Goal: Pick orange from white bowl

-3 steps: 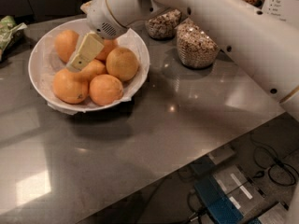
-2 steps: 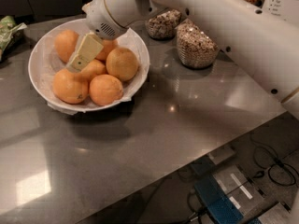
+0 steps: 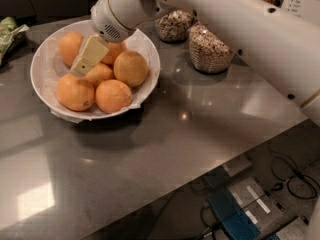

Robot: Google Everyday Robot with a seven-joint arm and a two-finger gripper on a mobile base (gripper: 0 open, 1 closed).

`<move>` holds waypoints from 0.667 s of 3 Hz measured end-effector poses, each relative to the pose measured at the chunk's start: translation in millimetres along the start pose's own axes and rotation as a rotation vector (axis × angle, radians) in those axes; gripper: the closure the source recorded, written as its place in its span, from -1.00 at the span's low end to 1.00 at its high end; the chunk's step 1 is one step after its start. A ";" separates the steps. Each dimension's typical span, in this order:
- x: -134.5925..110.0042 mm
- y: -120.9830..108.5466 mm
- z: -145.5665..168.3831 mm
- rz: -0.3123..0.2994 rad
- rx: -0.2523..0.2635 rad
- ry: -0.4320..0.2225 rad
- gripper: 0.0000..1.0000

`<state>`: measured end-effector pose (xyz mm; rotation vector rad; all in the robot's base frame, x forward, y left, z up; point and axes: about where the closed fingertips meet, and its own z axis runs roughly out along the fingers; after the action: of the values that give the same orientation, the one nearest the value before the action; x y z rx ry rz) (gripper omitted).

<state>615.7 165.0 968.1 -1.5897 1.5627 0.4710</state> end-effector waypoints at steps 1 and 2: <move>0.0 0.0 0.0 0.000 0.000 0.000 -0.77; 0.0 0.0 0.0 0.000 0.000 0.000 -0.62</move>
Offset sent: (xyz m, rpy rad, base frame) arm 0.0000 0.0000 0.0000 0.0000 0.0000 0.0001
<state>615.7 165.1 968.1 -1.5898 1.5627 0.4710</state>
